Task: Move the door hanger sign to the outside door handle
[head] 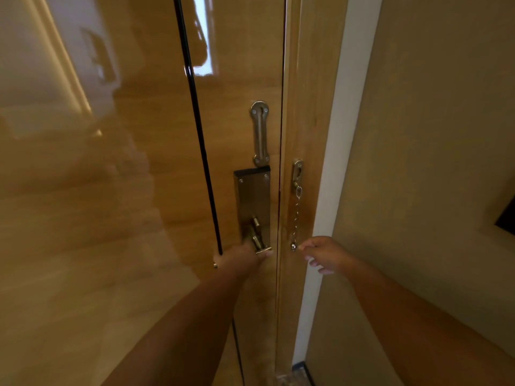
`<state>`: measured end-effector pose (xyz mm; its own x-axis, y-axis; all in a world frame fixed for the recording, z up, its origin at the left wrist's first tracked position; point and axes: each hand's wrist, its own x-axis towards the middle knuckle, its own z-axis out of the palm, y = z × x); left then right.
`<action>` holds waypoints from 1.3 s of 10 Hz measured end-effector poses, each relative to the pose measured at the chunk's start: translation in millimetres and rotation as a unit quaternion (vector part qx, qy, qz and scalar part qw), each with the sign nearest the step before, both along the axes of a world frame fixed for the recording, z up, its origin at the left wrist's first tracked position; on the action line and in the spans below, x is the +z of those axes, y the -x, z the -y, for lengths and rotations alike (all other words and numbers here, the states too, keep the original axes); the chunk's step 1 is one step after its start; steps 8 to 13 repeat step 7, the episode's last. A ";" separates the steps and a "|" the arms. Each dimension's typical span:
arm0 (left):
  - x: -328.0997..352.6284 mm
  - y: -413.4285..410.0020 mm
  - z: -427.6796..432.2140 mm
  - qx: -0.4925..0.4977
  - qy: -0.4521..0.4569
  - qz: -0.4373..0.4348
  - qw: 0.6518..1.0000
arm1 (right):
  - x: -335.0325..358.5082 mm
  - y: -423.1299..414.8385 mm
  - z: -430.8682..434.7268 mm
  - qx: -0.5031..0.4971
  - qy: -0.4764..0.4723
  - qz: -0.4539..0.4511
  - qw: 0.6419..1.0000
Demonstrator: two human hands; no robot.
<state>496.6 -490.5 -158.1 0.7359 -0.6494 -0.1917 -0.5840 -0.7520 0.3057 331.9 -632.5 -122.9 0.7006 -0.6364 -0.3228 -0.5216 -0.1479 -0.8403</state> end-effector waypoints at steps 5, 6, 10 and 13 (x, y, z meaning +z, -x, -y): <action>22.1 9.5 -3.2 -0.002 -0.022 0.037 0.999 | 2.2 36.7 -8.4 0.057 0.027 0.002 0.998; 39.6 26.1 -13.2 0.000 -0.013 0.098 0.995 | -1.6 58.7 -8.9 0.056 0.023 0.001 0.998; 56.2 42.4 -25.3 0.013 -0.004 0.154 0.988 | 3.6 75.3 -8.0 0.045 0.006 0.018 0.999; 56.2 42.4 -25.3 0.013 -0.004 0.154 0.988 | 3.6 75.3 -8.0 0.045 0.006 0.018 0.999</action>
